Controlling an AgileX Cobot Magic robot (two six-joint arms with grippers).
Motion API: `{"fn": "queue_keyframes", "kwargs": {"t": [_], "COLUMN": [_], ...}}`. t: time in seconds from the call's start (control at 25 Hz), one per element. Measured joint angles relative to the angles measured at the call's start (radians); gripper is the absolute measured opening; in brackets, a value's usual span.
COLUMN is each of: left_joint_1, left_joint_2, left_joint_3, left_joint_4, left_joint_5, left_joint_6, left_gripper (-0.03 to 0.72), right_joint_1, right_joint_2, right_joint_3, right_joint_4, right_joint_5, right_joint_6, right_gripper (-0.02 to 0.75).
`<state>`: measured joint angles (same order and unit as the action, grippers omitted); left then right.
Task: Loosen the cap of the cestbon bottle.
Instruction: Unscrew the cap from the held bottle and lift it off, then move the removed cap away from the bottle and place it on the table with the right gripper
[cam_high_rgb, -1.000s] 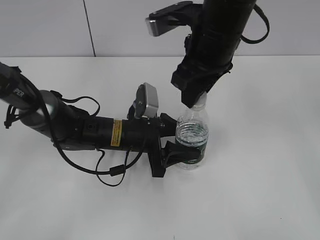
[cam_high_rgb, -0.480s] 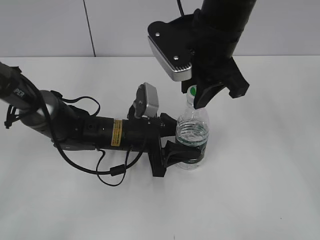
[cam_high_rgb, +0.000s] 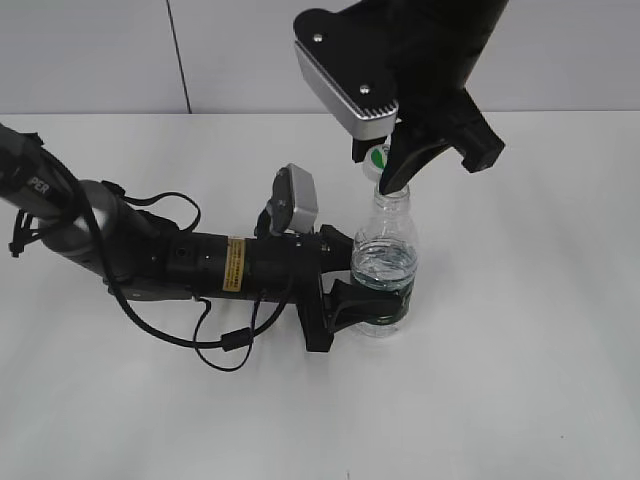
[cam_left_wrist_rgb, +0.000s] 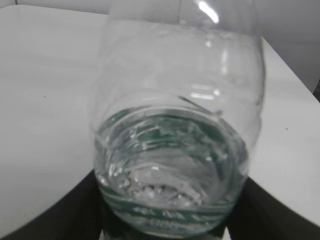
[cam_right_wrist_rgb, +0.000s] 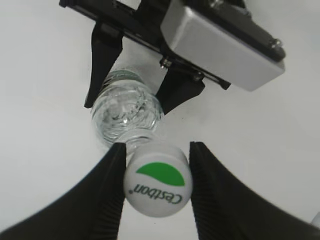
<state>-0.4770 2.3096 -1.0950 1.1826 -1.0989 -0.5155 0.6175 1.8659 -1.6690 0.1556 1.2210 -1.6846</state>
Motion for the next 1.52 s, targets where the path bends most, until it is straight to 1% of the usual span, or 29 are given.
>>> {"fn": "queue_keyframes", "kwargs": {"t": [0.08, 0.16, 0.24, 0.32, 0.48, 0.56, 0.64, 0.68, 0.8, 0.88, 1.04, 1.12, 1.2, 1.32, 1.52], "left_joint_1": [0.000, 0.000, 0.000, 0.000, 0.000, 0.000, 0.000, 0.000, 0.000, 0.000, 0.000, 0.000, 0.000, 0.000, 0.000], "left_joint_2": [0.000, 0.000, 0.000, 0.000, 0.000, 0.000, 0.000, 0.000, 0.000, 0.000, 0.000, 0.000, 0.000, 0.000, 0.000], "left_joint_3": [0.000, 0.000, 0.000, 0.000, 0.000, 0.000, 0.000, 0.000, 0.000, 0.000, 0.000, 0.000, 0.000, 0.000, 0.000], "left_joint_4": [0.002, 0.002, 0.002, 0.002, 0.002, 0.002, 0.004, 0.005, 0.007, 0.007, 0.008, 0.008, 0.008, 0.009, 0.010], "left_joint_5": [0.000, 0.000, 0.000, -0.001, -0.005, -0.009, -0.011, -0.011, -0.011, -0.011, -0.012, -0.012, -0.012, -0.012, -0.012], "left_joint_6": [0.000, 0.000, 0.001, 0.001, 0.001, 0.001, 0.001, 0.001, 0.001, 0.001, 0.001, 0.001, 0.001, 0.001, 0.001], "left_gripper": [0.420, 0.420, 0.419, 0.419, 0.419, 0.419, 0.419, 0.419, 0.419, 0.419, 0.419, 0.419, 0.419, 0.418, 0.418], "right_joint_1": [0.000, 0.000, 0.000, 0.000, 0.000, 0.000, 0.000, 0.000, 0.000, 0.000, -0.003, -0.018, -0.042, -0.117, -0.253], "right_joint_2": [-0.015, -0.032, -0.050, -0.071, -0.099, -0.102, -0.102, -0.102, -0.102, -0.102, -0.102, -0.102, -0.102, -0.102, -0.110], "right_joint_3": [0.000, 0.000, 0.000, 0.000, -0.002, -0.002, -0.002, -0.002, -0.002, -0.002, -0.002, -0.002, 0.003, 0.033, 0.143], "right_joint_4": [0.011, 0.014, 0.020, 0.034, 0.086, 0.095, 0.098, 0.098, 0.080, 0.034, -0.097, -0.130, -0.137, -0.139, -0.156], "right_joint_5": [0.000, 0.000, 0.000, 0.000, 0.001, 0.001, 0.001, 0.001, 0.001, 0.001, 0.001, 0.001, 0.001, 0.001, 0.000], "right_joint_6": [0.024, 0.088, 0.207, 0.392, 0.867, 1.107, 1.308, 1.405, 1.614, 1.665, 1.690, 1.693, 1.692, 1.685, 1.685], "right_gripper": [0.296, 0.296, 0.296, 0.295, 0.295, 0.295, 0.295, 0.295, 0.295, 0.295, 0.295, 0.295, 0.295, 0.295, 0.295]}}
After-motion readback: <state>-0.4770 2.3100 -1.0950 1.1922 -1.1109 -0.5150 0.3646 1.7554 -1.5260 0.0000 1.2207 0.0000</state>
